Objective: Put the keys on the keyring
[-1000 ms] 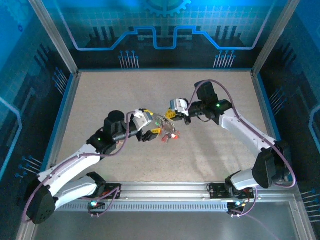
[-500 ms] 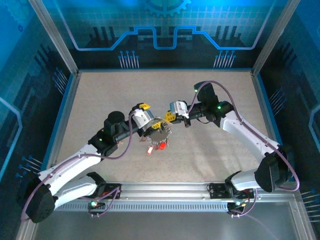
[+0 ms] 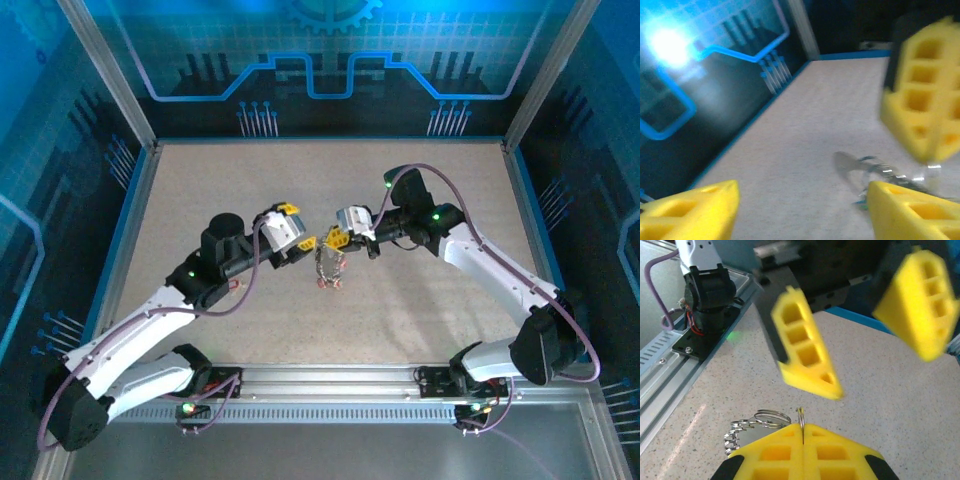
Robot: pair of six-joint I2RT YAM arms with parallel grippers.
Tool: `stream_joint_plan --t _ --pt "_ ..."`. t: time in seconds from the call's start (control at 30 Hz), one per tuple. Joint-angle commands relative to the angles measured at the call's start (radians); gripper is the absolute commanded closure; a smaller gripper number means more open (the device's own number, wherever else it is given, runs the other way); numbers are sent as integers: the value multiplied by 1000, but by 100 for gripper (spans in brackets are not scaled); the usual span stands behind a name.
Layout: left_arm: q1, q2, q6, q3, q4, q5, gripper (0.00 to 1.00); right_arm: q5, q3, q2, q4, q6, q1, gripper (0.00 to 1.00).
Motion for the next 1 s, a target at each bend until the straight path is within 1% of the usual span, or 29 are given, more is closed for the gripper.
stream_joint_plan --t 0.0,0.07,0.13,0.17,0.2,0.33,0.4,0.57,0.73,0.8,0.97 --pt "3 -7 28 90 -261 267 42 -17 27 -29 70 74 9 100" --pt "3 -10 14 102 -293 304 45 -31 22 -31 93 95 7 100" --pt "3 -17 9 100 -292 305 51 -46 19 -30 109 111 7 100" --pt "2 -18 12 101 -291 294 55 -53 18 -30 113 114 6 100" --pt "3 -17 24 104 -295 281 60 -60 19 -28 114 113 6 100" --pt "4 8 41 137 -320 203 69 -86 18 -26 93 75 13 100" --pt "2 17 38 148 -319 176 70 -85 20 -23 94 76 20 100" --pt "3 40 16 158 -294 133 68 -72 21 -20 95 88 33 100" --pt "-3 63 -12 175 -305 188 74 -58 17 -19 99 98 44 100" --pt "-9 67 -20 174 -298 209 74 -41 9 -19 120 112 48 100" --pt "-14 64 -22 174 -298 216 78 -42 6 -21 127 121 50 100"
